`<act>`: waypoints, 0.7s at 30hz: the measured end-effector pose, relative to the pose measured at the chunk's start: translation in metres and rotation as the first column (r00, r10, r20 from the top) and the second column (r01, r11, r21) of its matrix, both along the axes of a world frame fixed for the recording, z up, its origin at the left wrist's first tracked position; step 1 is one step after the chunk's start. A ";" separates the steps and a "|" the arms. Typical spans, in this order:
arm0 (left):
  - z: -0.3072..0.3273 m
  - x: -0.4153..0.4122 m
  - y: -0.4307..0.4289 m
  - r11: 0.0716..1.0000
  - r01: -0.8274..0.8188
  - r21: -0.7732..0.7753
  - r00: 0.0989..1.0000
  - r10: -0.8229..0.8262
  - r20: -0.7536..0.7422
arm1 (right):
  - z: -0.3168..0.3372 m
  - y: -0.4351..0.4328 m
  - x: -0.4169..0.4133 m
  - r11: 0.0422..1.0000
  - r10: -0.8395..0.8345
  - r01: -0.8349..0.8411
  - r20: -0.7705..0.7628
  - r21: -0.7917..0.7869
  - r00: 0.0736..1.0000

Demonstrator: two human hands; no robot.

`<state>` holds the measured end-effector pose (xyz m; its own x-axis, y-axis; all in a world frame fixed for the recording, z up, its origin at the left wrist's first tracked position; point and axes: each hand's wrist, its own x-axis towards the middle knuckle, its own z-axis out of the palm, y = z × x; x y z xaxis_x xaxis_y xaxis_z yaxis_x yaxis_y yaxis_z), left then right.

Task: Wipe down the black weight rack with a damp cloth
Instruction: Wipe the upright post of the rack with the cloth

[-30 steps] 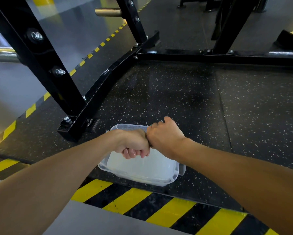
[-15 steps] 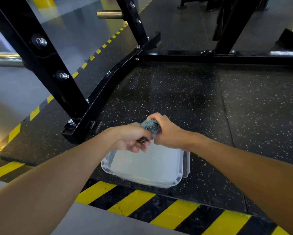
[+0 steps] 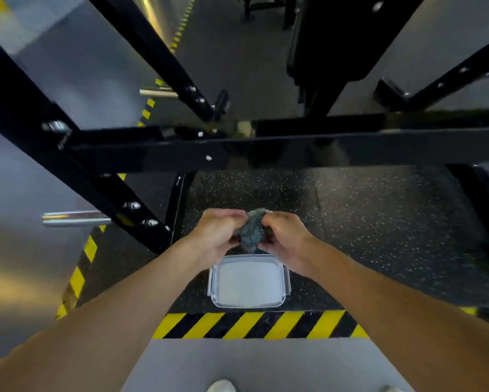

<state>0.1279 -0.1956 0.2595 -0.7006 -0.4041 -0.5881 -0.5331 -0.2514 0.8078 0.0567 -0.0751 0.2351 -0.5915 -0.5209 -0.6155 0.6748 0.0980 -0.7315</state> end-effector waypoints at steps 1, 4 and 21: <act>0.035 0.003 0.003 1.000 0.002 0.022 1.000 -0.002 -0.004 | 0.035 0.005 0.006 1.000 -0.029 0.029 0.013 0.001 0.999; 0.140 0.012 0.017 0.991 0.039 0.127 0.999 -0.038 -0.012 | 0.135 0.018 0.023 0.992 -0.122 0.122 0.017 -0.015 0.992; 0.536 0.030 0.096 0.964 0.074 -0.255 0.939 -0.154 -0.309 | 0.563 0.135 0.081 0.946 -0.315 0.256 -0.372 -0.201 0.873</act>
<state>0.1575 -0.0993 0.7958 -0.8856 -0.4093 -0.2194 -0.2467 0.0144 0.9690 0.1375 0.0599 0.7976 -0.9052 -0.3552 -0.2334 0.3108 -0.1788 -0.9335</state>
